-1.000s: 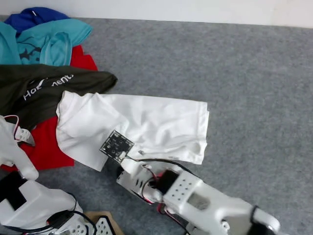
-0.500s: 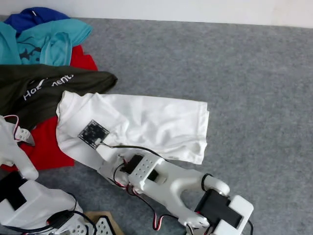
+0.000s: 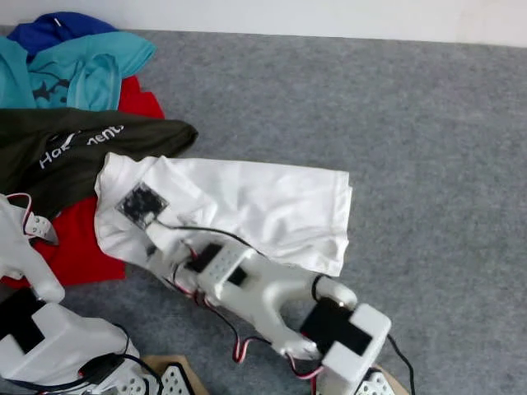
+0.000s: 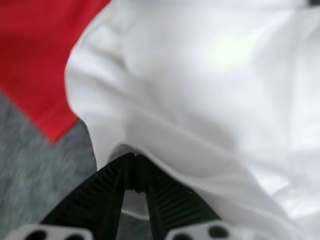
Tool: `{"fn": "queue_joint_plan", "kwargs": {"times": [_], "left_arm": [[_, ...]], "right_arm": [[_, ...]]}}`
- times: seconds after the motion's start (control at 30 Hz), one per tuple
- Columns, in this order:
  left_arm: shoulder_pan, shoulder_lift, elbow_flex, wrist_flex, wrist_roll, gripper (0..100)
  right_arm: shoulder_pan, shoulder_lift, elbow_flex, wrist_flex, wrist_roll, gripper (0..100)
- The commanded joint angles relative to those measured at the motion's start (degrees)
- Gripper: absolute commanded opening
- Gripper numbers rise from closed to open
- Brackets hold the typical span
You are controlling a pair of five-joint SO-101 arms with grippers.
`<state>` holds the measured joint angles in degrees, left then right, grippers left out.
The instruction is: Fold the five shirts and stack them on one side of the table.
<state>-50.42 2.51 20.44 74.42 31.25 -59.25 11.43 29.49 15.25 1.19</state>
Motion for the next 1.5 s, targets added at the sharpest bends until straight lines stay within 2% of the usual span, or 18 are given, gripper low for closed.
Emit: {"fn": "queue_joint_plan", "kwargs": {"times": [0.0,0.27,0.6,0.8,1.07,1.27,1.4,1.47], "left_arm": [[0.66,-1.71,-0.22,-0.18,0.18,18],[1.01,-1.45,-0.13,-0.44,0.18,18],[1.01,-1.89,1.89,-2.11,0.09,18],[1.10,-1.89,1.89,-2.11,0.09,18],[1.10,-1.89,1.89,-2.11,0.09,18],[1.19,-1.89,1.89,-2.11,0.09,18],[1.19,-1.89,1.89,-1.93,0.09,18],[1.10,-1.89,1.89,-1.85,0.09,18]], "right_arm": [[2.95,1.01,-7.08,-1.10,-0.70,0.8],[7.69,5.49,-17.10,-1.19,-0.70,0.8],[12.88,19.30,-34.86,-0.75,-0.70,1.2],[15.34,14.81,-41.19,11.91,-0.62,1.3],[15.52,5.76,-39.34,21.05,-0.26,1.9],[13.49,3.38,-36.70,22.55,4.31,15.2],[13.23,3.30,-36.44,22.55,4.22,15.1],[13.58,3.12,-36.44,24.48,4.13,11.7]]}}
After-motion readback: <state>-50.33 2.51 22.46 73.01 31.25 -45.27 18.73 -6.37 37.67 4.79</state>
